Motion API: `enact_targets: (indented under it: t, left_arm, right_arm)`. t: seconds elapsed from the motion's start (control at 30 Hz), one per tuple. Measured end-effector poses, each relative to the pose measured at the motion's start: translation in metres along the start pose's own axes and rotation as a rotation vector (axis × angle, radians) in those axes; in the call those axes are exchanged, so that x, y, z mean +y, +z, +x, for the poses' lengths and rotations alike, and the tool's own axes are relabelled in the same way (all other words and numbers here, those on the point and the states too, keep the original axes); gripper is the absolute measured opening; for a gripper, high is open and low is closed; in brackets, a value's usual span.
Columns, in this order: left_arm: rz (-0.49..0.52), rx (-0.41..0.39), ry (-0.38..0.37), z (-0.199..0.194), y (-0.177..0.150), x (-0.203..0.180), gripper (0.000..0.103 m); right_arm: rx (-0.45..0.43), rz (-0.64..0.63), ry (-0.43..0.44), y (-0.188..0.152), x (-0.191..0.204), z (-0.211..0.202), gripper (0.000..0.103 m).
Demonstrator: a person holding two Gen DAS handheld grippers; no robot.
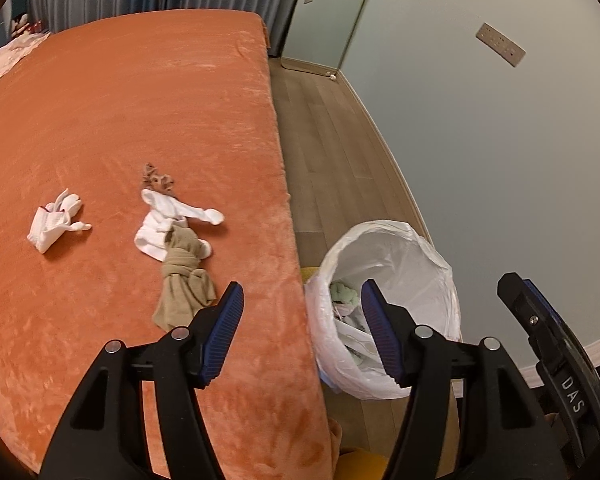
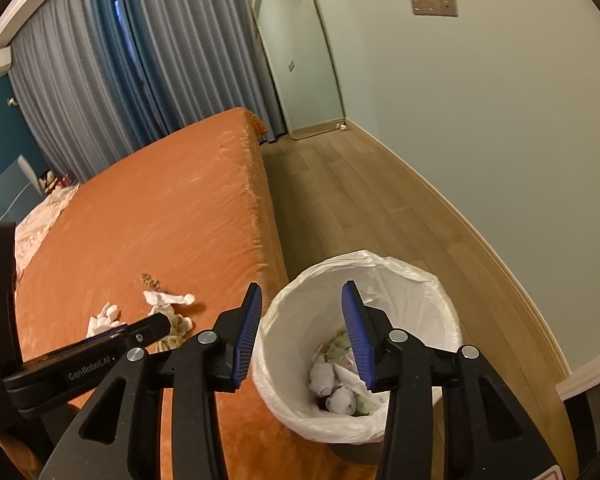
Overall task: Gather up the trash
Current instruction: 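Open the left gripper over the bin while the right gripper releases the pouch, then move both open grippers back over the remaining items on the bed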
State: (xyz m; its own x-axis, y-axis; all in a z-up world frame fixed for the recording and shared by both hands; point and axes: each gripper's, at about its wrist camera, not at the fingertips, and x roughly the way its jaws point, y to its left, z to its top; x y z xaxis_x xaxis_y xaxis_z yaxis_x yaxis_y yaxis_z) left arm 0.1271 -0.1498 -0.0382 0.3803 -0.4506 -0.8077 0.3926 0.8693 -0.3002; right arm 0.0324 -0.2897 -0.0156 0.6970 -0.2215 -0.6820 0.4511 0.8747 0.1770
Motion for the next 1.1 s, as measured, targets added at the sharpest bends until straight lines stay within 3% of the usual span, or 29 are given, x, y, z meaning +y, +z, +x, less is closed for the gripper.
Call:
enact_targets:
  t: [0.17,0.63,0.77,1.1]
  left_arm:
    - [-0.038,-0.006,0.016,-0.005,0.001,0.024,0.058]
    - [-0.150,-0.006,0.082,-0.012,-0.003,0.103,0.058]
    - [-0.190,-0.009,0.116,-0.012,-0.006,0.130,0.067]
    - [-0.274,0.003,0.232,-0.002,-0.011,0.208,0.073]
  right_arm:
    - [0.018,-0.030,0.011,-0.004,0.022,0.007,0.050]
    - [0.110,-0.115,0.062,-0.032,0.092,0.039,0.054]
    - [0.134,-0.129,0.075,-0.040,0.112,0.049,0.060]
    - [0.229,-0.168,0.086,-0.065,0.152,0.090,0.063]
